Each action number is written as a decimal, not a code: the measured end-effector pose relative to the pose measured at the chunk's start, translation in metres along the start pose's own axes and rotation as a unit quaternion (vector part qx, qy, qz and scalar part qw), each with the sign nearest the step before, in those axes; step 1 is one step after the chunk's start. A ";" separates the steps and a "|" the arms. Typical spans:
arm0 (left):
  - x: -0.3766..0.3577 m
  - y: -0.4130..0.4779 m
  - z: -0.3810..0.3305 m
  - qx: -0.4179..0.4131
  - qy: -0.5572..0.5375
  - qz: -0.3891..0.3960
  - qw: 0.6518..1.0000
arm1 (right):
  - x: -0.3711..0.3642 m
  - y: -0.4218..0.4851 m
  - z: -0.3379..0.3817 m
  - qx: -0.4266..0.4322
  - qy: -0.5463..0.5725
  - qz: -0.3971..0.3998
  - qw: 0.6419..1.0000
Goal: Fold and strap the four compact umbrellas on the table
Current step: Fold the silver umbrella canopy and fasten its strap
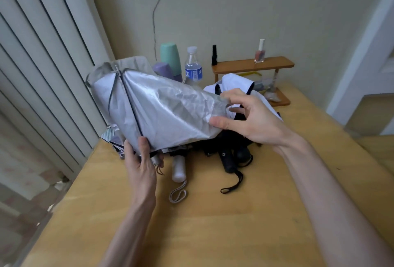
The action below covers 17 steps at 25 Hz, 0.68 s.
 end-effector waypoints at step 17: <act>-0.024 -0.012 0.011 -0.053 0.074 0.063 0.994 | -0.043 0.015 -0.006 -0.062 0.342 -0.112 0.931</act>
Point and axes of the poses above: each hand's wrist, its own y-axis towards the middle knuckle, its own x-axis out of the back of the hand, z = x × y, the point moved 7 cm from there along y, towards the middle knuckle, and after that the axes turned 14 degrees about z, right-handed, at the moved point
